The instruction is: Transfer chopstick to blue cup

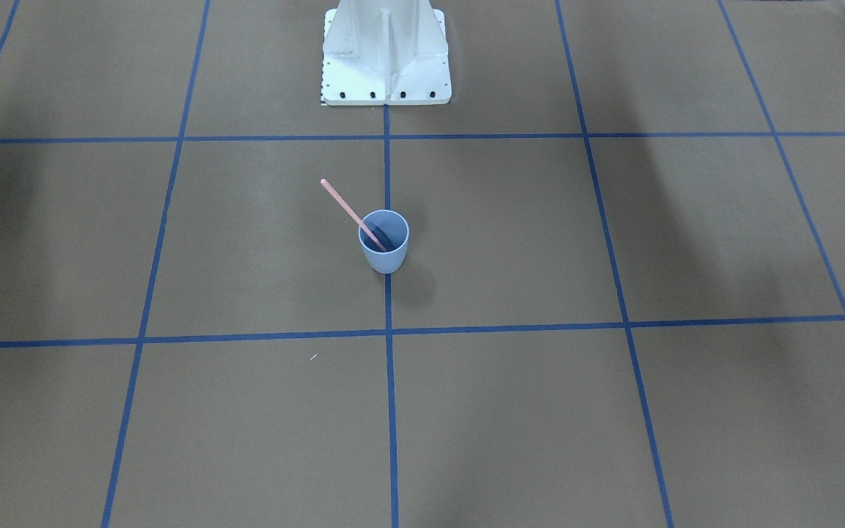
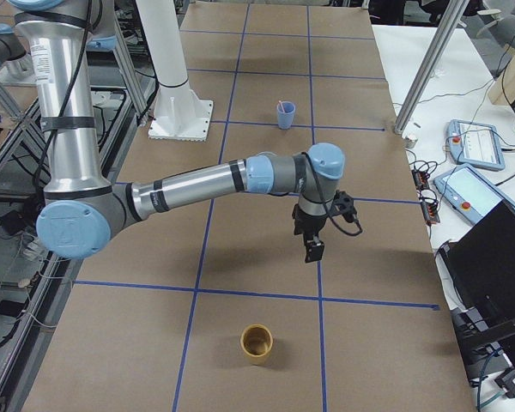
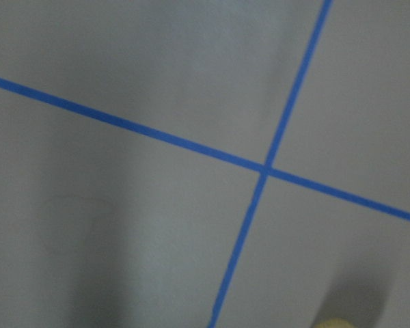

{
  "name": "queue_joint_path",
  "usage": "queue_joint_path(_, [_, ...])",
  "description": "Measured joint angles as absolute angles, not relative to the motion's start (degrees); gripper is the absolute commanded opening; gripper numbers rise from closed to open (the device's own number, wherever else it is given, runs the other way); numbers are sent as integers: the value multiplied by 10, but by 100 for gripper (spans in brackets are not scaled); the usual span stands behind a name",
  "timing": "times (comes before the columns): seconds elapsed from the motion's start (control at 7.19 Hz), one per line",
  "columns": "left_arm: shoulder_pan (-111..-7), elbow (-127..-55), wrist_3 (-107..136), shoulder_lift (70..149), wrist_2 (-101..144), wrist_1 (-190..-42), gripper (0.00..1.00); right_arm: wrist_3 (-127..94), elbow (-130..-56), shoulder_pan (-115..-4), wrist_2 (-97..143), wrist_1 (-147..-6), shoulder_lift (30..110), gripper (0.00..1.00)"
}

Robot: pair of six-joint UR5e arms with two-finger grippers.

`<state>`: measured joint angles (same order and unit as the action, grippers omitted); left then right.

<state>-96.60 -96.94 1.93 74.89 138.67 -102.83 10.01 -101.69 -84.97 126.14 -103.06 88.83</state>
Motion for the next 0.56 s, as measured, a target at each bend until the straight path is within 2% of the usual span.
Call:
queue_joint_path(0.28, [-966,-969,19,749,1386,-1028,99,99,-1018,-904,1262,-1029,963,100])
queue_joint_path(0.56, [-967,-969,17,750,1386,-1028,99,94,-1018,-932,1262,-1028,986,100])
